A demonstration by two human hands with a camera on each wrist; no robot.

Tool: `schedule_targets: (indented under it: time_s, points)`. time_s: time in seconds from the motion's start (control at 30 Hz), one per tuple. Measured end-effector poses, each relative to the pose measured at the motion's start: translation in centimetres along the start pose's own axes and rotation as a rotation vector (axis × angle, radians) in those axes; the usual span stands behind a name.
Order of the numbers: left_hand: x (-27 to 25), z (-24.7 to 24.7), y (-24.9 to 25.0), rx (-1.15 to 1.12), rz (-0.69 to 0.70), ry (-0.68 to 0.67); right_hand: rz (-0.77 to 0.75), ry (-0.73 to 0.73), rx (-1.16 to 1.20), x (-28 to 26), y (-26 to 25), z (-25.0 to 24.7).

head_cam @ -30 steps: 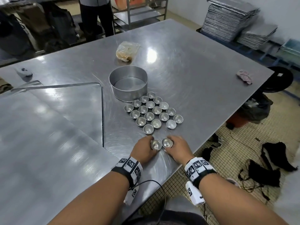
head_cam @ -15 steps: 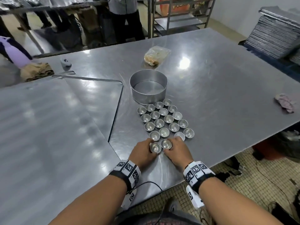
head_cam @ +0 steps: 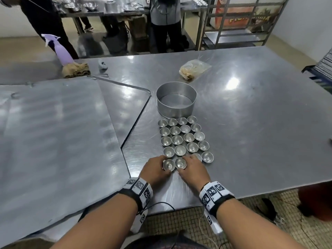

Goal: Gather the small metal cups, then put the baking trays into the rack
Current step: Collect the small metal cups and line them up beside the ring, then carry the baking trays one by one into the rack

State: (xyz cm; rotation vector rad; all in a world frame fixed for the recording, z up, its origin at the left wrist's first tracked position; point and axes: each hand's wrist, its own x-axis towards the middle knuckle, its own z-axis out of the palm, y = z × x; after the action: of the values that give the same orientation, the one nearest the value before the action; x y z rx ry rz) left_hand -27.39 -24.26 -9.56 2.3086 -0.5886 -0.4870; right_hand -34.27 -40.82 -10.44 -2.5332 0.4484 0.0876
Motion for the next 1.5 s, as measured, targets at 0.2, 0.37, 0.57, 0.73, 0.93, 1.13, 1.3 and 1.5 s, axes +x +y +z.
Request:
schedule_targets:
  time_s: [0.2,0.37,0.57,0.73,0.93,1.13,1.3,1.5]
  points:
    - [0.2,0.5,-0.1,0.07,-0.023,0.01,-0.045,-0.058,-0.079,0.2,0.6,-0.1]
    - [0.6,1.0,-0.7,0.111,-0.049,0.028,-0.049,-0.06,-0.078,0.3,1.2,-0.3]
    - [1.0,1.5,-0.9,0.112,-0.036,0.028,-0.073,-0.038,-0.063,0.6,1.3,-0.2]
    - [1.2,1.5,-0.8,0.106,-0.031,0.031,-0.067,-0.06,-0.074,0.9,1.4,-0.5]
    - [1.4,1.5,-1.0,0.095,-0.055,0.031,-0.064,-0.044,-0.063,1.0,1.4,-0.6]
    - [1.2,0.5,-1.1,0.124,-0.09,0.014,0.017,0.051,-0.006,1.6,0.5,-1.3]
    - [0.1,-2.6,-2.3,0.136,-0.133,0.077,-0.021,0.09,0.013,3.5,-3.1,-1.7]
    - [-3.1,-10.5,-7.7,0.13,-0.249,0.273,-0.116,-0.026,0.098,6.0,-9.5,1.6]
